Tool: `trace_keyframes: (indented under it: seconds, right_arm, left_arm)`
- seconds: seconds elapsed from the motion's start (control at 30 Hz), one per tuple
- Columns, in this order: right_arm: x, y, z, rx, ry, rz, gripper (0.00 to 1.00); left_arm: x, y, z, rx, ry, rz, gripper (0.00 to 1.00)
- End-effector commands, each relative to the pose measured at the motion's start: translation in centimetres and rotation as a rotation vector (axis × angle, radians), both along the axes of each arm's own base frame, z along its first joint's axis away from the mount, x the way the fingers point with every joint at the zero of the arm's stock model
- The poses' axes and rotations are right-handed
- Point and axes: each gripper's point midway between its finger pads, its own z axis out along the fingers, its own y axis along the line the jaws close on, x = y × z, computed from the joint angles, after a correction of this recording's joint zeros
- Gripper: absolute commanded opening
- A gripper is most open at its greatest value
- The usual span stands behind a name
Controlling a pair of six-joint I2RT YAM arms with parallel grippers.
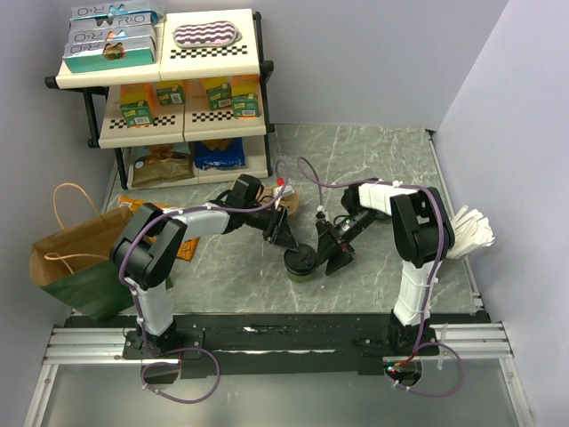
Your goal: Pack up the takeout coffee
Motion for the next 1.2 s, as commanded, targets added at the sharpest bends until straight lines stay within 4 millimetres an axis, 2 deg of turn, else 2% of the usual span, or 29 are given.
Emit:
trace_keyframes:
  seconds: [0.0,0.07,0.23,0.37,0.4,0.47,0.6,0.77,0.8,0.83,0.9,1.03,1.17]
  right_arm:
    - [2.6,-3.1,-7.2,-0.204,-0.299,0.178,0.63]
    - [3.5,-2.1,-5.3,-0.129,-0.381,0.163,0.64]
    - [5.1,-0.6,-0.1,0.026,-0.621,0.139,0.77]
    - [4.9,0.0,2.0,0.102,-0.666,0.131,0.85]
    - [4.6,0.2,2.3,0.119,-0.655,0.13,0.87]
    - [4.4,0.7,2.9,0.158,-0.639,0.122,0.88]
    - [4.5,1.0,2.9,0.154,-0.644,0.133,0.93]
    - [4.5,1.7,3.6,0.178,-0.66,0.139,0.98]
    - [4.6,1.9,3.7,0.178,-0.658,0.135,0.98]
    - [4.6,2.0,3.7,0.183,-0.652,0.132,0.99]
    - [4.7,2.6,3.7,0.194,-0.642,0.124,1.0]
    - [4.7,3.5,4.0,0.221,-0.623,0.116,1.0]
    - [4.5,4.0,3.6,0.215,-0.617,0.137,1.0]
  left_arm:
    - [0.1,0.6,-3.5,0.094,0.014,0.043,0.47]
    - [0.1,0.5,-2.9,0.074,0.002,0.038,0.47]
    - [0.0,0.0,0.6,-0.042,-0.069,-0.012,0.51]
    - [0.3,-0.5,3.1,-0.1,-0.109,-0.035,0.59]
    - [0.6,-0.6,3.5,-0.106,-0.123,-0.037,0.99]
    - [0.7,-0.5,3.9,-0.101,-0.127,-0.031,0.99]
    - [1.1,-0.1,4.3,-0.089,-0.156,-0.004,0.99]
    - [0.9,1.3,5.3,-0.069,-0.208,0.038,1.0]
    - [0.3,1.8,4.6,-0.048,-0.219,0.033,0.99]
    - [0.0,2.1,5.0,-0.052,-0.24,0.038,0.99]
    - [-0.7,2.6,4.2,-0.038,-0.232,0.049,0.99]
    - [-1.6,2.6,4.2,-0.039,-0.235,0.052,1.0]
    - [-2.5,2.3,3.0,-0.01,-0.239,0.055,0.99]
